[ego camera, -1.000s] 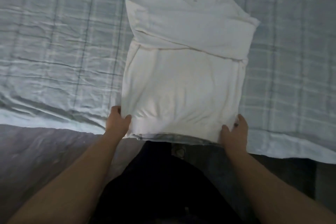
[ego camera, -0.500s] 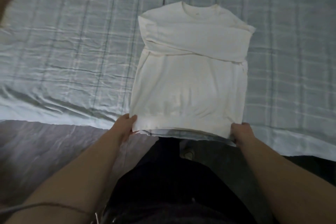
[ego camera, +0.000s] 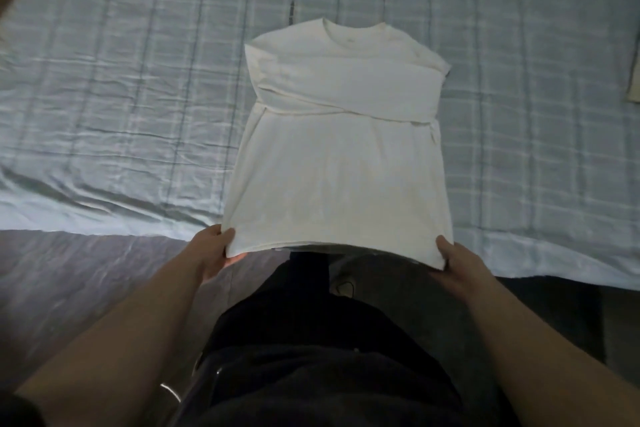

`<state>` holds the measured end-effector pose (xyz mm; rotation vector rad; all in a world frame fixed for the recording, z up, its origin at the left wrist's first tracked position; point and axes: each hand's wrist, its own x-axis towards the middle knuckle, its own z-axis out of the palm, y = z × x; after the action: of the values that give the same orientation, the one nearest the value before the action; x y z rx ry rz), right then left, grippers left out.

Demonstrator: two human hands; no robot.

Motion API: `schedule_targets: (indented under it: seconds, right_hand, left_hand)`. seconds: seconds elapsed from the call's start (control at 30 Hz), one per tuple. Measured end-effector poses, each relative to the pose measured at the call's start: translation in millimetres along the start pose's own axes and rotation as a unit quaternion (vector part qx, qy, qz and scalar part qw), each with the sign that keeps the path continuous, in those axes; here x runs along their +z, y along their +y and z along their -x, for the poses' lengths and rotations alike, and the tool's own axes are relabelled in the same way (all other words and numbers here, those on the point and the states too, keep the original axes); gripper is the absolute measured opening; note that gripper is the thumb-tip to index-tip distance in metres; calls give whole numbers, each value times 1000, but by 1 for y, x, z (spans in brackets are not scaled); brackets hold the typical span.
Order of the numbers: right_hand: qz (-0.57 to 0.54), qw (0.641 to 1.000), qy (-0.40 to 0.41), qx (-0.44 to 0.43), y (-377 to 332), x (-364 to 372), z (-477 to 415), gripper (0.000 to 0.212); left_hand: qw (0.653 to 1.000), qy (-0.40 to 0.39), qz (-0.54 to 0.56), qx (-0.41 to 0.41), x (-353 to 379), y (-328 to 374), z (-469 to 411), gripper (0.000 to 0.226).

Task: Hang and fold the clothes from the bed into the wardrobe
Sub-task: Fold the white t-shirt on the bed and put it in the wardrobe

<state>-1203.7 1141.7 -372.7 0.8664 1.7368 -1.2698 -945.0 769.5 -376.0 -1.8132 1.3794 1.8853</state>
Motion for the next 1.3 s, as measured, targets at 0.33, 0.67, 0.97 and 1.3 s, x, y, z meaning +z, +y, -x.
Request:
schedule_targets:
  seconds: [0.33,0.67,0.97,1.3]
  right_hand:
    - [46,998,30,9,-33,6,-1,29]
    - [-61,995,44,-64,-150,65,-25,15]
    - [-289,953,-56,-74,-263,129,-77,17]
    - [-319,943,-64,-66,-366,185,-184,10]
  left_hand:
    - [992,-32,108,-58,2,23,-19,35]
    - [985,-72,157,6,11,150,-70,12]
    - [960,-73,267,41,53,273,-147,12]
    - [957,-81,272,56,99,360,-229,8]
